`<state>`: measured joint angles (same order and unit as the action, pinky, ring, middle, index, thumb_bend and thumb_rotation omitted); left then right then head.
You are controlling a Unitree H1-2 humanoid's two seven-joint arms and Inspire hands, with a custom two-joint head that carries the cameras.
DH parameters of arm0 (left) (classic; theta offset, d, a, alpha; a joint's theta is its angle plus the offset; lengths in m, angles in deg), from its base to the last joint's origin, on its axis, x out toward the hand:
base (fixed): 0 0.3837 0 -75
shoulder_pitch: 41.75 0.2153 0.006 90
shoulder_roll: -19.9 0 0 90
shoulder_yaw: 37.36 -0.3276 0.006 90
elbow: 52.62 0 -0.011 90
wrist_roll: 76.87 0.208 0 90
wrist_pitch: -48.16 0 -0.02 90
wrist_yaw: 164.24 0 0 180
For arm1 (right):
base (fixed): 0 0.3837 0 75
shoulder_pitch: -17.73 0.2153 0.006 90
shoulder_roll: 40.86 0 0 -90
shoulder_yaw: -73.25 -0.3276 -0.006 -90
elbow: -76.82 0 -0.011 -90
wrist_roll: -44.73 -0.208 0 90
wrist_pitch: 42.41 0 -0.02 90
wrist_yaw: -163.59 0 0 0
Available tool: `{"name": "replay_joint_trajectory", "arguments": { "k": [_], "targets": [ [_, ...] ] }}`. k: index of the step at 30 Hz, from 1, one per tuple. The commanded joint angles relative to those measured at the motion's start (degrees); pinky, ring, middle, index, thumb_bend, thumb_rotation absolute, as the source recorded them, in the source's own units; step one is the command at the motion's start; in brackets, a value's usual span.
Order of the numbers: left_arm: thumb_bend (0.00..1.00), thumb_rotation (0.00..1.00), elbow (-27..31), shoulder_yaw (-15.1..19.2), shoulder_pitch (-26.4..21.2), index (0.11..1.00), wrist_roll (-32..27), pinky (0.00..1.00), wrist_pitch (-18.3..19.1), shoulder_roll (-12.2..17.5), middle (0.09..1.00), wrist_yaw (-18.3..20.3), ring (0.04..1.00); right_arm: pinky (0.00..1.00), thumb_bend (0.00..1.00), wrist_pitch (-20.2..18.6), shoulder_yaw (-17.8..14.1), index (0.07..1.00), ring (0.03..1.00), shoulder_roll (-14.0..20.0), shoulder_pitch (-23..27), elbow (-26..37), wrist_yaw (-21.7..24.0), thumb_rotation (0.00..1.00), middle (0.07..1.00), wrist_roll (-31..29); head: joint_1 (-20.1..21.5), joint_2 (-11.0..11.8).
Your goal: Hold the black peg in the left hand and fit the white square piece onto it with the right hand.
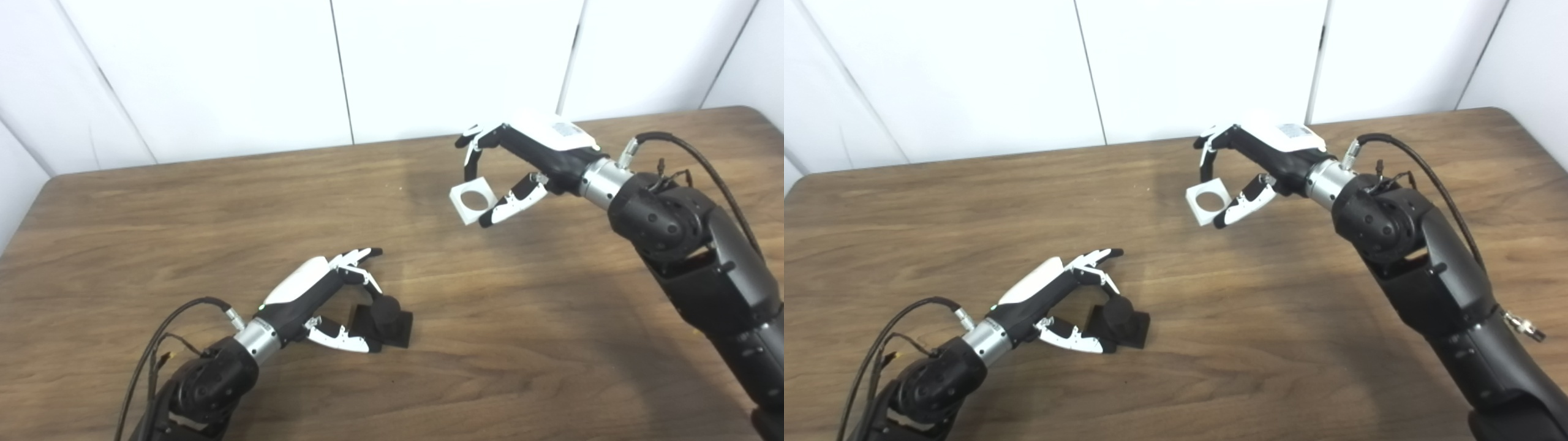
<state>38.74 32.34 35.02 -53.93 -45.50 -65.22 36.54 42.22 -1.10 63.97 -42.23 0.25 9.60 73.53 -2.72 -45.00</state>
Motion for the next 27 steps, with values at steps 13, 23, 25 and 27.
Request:
{"name": "replay_joint_trajectory", "arguments": {
  "k": [13,23,25,27],
  "targets": [
    [0.52,0.07,-0.63,-1.49,-0.80,0.492,3.13,1.00,1.40,-0.48,0.986,0.50,1.000,0.73,0.52,1.08,0.77,0.482,0.882,-3.11,-0.16,7.42,4.22,0.13,0.808,-2.86,-1.68,-0.47],
    [0.52,0.07,-0.96,-1.50,-0.78,0.492,3.13,1.00,0.82,-0.74,0.986,0.03,1.000,0.75,0.52,1.56,3.41,0.481,0.873,-5.68,-0.64,8.69,5.76,0.14,0.802,-3.28,-2.21,-0.87],
    [0.52,0.07,-0.70,-1.55,-0.76,0.492,3.20,1.00,1.26,-0.80,0.986,0.16,1.000,0.78,0.52,1.28,3.92,0.481,0.875,-6.17,-0.85,8.98,5.99,0.14,0.800,-3.27,-2.21,-0.87],
    [0.52,0.07,-0.47,-1.63,-0.76,0.492,3.30,1.00,1.66,-0.85,0.988,0.32,1.000,0.81,0.52,0.70,4.50,0.481,0.879,-6.66,-1.13,9.54,6.38,0.14,0.800,-3.05,-2.35,-1.00]
  ]
}}
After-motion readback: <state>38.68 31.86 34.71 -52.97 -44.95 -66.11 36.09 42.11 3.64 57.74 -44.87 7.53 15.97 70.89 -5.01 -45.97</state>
